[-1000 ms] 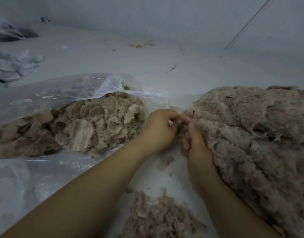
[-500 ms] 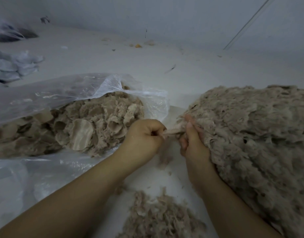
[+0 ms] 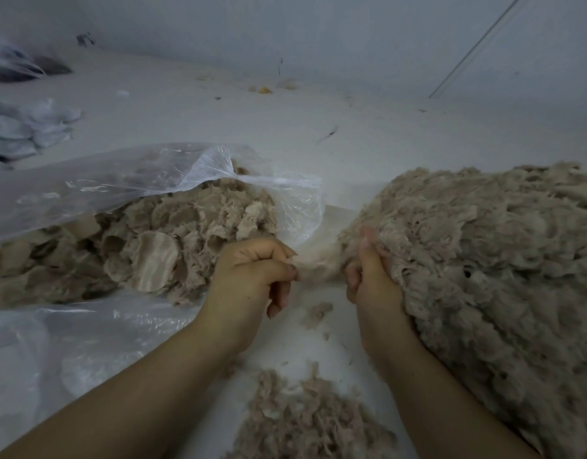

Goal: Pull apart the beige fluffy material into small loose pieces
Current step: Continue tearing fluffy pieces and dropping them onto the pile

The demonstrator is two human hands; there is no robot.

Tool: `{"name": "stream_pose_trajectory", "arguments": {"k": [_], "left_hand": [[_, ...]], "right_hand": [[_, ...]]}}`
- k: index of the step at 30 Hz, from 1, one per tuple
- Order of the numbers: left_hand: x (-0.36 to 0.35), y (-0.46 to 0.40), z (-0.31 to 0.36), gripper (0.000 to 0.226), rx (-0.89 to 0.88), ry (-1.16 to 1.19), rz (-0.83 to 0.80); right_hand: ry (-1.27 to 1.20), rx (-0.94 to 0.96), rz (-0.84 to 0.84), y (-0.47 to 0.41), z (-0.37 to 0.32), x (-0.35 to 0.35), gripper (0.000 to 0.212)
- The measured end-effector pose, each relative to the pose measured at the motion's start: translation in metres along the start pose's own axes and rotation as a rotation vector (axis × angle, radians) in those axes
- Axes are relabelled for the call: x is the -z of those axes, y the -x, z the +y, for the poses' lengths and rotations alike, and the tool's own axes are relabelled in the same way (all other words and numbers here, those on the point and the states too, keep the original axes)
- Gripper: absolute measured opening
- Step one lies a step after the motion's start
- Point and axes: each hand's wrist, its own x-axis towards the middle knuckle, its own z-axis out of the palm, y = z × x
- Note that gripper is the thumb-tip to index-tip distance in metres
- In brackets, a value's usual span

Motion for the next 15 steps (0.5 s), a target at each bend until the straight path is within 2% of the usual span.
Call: {"name": "stream_pose_trajectory", "arguments": {"k": [2,3,5,7,9,12,15], "left_hand": [[0.006,-0.001,0.0,0.013,-0.005,0.001,0.018],[0.009,-0.002,-0.001,0.012,-0.003,-0.026,0.012],[0.012,-0.005,-0.002,0.017,0.012,-0.123,-0.016],[0.01,-0.006,-0.004,0.018,0.034,-0.166,-0.02],[0.005,-0.008,-0.006,0.014,0.053,-0.152,-0.017],[0.001,-0.015,-0.006,0.018,0.079,-0.148,0.004],[0.001,-0.02,-0.005,0.015,0.076,-0.149,0.05]], "right_hand": [[0.038,-0.09,0.047,-0.001,-0.002,0.001,0.049],[0.037,-0.076,0.03,0.0,-0.002,0.002,0.047],[0.047,0.039,-0.108,0.006,-0.001,0.003,0.03],[0.111,0.152,-0.295,0.013,0.0,0.006,0.027],[0.137,0.184,-0.416,0.016,-0.003,0.007,0.023],[0.186,0.163,-0.427,0.017,-0.004,0.005,0.003],[0.233,0.148,-0.373,0.014,-0.002,0.002,0.025]]}}
